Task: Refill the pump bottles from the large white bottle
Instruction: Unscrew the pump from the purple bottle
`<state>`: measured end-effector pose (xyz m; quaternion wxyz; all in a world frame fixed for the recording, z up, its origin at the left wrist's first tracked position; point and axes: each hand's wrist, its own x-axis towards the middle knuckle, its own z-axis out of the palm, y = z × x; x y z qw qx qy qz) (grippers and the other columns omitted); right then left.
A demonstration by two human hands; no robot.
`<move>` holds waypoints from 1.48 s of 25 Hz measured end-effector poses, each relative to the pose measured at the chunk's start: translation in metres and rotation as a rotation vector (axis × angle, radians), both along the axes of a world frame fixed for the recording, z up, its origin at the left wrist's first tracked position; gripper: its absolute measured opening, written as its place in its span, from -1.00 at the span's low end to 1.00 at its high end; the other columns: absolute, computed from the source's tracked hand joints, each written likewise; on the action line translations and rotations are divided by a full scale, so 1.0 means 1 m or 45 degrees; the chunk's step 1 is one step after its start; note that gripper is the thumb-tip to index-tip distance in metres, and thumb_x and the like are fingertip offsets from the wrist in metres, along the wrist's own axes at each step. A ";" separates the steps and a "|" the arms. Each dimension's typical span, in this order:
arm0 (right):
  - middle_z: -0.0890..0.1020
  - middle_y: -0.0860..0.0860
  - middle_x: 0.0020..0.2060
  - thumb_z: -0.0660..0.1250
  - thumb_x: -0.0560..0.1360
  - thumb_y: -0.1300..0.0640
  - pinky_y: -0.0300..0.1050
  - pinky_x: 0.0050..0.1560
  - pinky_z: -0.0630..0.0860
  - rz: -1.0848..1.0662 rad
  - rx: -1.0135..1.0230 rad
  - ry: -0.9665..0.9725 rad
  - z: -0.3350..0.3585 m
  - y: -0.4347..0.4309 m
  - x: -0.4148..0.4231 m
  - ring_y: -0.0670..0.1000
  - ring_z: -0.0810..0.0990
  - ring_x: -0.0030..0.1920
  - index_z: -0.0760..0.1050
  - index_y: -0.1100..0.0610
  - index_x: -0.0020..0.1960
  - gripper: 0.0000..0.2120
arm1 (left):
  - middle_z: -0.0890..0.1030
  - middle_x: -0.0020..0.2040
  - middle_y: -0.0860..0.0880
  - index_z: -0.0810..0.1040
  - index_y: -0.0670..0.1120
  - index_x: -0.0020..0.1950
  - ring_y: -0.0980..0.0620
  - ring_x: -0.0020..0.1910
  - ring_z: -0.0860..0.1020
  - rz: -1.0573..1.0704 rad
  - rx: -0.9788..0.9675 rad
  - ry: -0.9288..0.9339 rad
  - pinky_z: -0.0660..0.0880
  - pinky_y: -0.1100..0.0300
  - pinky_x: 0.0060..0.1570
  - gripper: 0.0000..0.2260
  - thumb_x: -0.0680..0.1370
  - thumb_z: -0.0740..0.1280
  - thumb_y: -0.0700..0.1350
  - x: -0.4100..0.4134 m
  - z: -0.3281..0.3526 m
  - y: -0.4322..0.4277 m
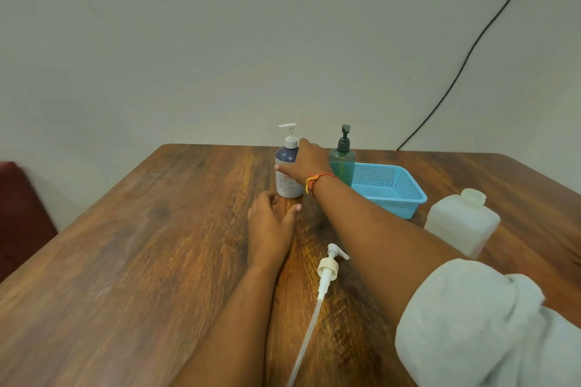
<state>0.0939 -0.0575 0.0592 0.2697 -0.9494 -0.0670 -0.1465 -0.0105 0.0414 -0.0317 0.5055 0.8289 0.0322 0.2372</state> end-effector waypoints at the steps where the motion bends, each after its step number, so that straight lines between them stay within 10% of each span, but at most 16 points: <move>1: 0.49 0.16 0.23 0.52 0.40 -0.20 -0.04 0.20 0.47 -0.019 -0.002 -0.006 -0.002 0.002 0.001 0.13 0.52 0.20 0.40 0.18 0.36 -0.29 | 0.55 0.25 0.00 0.46 -0.03 0.33 0.02 0.26 0.48 -0.007 0.007 -0.001 0.51 0.07 0.18 -0.54 0.52 0.46 0.11 0.000 0.000 0.000; 16: 0.54 -0.16 0.14 0.55 0.37 0.01 -0.31 0.06 0.46 0.130 0.785 -0.321 -0.010 -0.046 -0.142 -0.20 0.53 0.09 0.40 -0.13 0.28 -0.45 | 0.56 -0.04 0.00 0.52 0.00 0.04 0.01 -0.02 0.54 -0.021 -0.099 -0.154 0.50 0.09 -0.05 -0.85 0.69 0.17 -0.04 -0.019 0.013 -0.005; 37: 0.51 -0.24 0.23 0.53 0.40 -0.14 -0.33 0.18 0.50 0.178 0.675 -0.190 -0.058 -0.139 -0.239 -0.27 0.51 0.19 0.35 -0.08 0.42 -0.34 | 0.68 0.17 0.05 0.60 -0.08 0.29 0.14 0.15 0.64 -0.732 -0.359 -0.002 0.58 0.31 0.05 -0.77 0.65 0.32 -0.14 -0.136 0.081 -0.084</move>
